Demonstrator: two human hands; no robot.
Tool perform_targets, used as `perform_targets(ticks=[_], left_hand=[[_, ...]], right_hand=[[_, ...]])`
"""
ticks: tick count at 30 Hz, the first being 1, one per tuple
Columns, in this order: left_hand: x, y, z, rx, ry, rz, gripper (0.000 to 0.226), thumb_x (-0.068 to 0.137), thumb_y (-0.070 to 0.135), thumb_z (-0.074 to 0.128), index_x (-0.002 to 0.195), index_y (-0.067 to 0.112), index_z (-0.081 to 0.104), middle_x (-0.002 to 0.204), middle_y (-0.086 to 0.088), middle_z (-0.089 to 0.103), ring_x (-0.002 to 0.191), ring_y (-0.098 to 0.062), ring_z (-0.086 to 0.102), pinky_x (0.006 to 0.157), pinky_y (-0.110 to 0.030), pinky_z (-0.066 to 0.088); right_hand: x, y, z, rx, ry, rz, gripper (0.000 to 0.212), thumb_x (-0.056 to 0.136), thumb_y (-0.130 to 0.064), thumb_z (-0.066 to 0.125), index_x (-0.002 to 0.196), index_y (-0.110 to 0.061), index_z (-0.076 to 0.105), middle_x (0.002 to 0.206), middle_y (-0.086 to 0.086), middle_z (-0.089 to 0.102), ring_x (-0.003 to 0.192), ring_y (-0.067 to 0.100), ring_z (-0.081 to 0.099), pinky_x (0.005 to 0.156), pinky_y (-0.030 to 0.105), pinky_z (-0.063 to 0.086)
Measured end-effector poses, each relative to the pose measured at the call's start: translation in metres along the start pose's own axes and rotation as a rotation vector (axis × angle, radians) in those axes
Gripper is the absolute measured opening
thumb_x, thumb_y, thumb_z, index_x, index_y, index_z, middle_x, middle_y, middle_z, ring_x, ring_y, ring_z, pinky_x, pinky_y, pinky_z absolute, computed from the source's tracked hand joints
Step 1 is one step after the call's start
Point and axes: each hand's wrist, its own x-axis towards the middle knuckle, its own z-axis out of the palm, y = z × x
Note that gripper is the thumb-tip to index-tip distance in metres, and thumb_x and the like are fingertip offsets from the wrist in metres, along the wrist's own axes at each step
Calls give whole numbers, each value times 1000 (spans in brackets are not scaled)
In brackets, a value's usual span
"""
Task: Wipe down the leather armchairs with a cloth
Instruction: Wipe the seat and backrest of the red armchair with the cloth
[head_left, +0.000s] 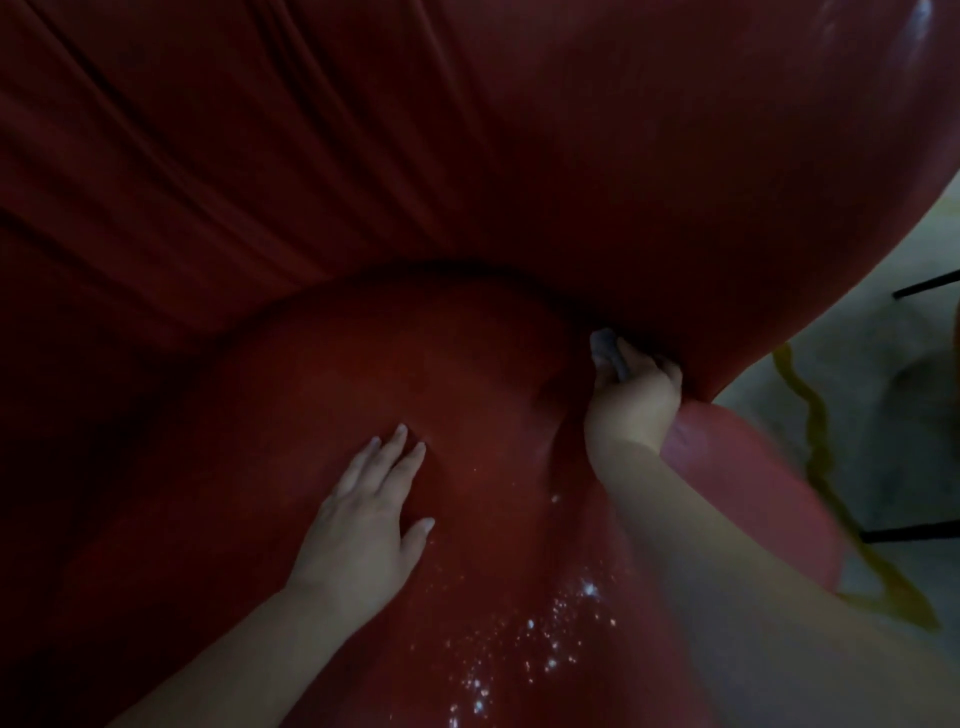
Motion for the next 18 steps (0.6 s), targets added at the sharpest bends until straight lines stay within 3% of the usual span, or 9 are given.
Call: perform_targets(ticks=[2, 6, 10, 14, 18], left_hand=[[0, -3, -2, 9, -9, 14, 74, 92, 51, 50, 152, 38, 8, 155, 24, -13, 143, -2, -11, 114, -37, 19], [1, -8, -10, 30, -53, 35, 73, 92, 54, 48, 151, 39, 7, 153, 27, -17, 140, 2, -14, 116, -38, 18], [-2, -12, -14, 36, -81, 43, 73, 92, 55, 47, 151, 38, 9, 156, 24, -14, 140, 2, -13, 116, -40, 19], [-17, -17, -13, 46, -64, 22, 72, 92, 53, 48, 153, 34, 13, 159, 18, -7, 146, -6, -7, 116, -34, 15], [-44, -25, -6, 78, -56, 0, 72, 92, 52, 48, 153, 34, 13, 160, 17, -6, 146, -6, -6, 117, -34, 14]], right_hand=[[0, 3, -5, 48, 2, -28, 31, 90, -8, 61, 121, -8, 64, 126, 17, 52, 104, 13, 51, 79, -8, 25], [-13, 31, -37, -149, 58, -138, 37, 86, -3, 62, 122, -9, 64, 116, 17, 51, 107, 29, 49, 86, 8, 24], [-19, 52, -64, -131, 116, -116, 33, 86, -7, 66, 119, -4, 65, 113, 17, 52, 107, 30, 51, 95, 18, 32], [-32, 67, -80, -147, 114, -135, 33, 86, -10, 67, 119, -7, 65, 109, 15, 52, 101, 29, 54, 91, 19, 34], [-59, 66, -83, -123, 6, -214, 32, 84, -8, 69, 116, -5, 65, 109, 15, 54, 97, 28, 57, 87, 16, 34]])
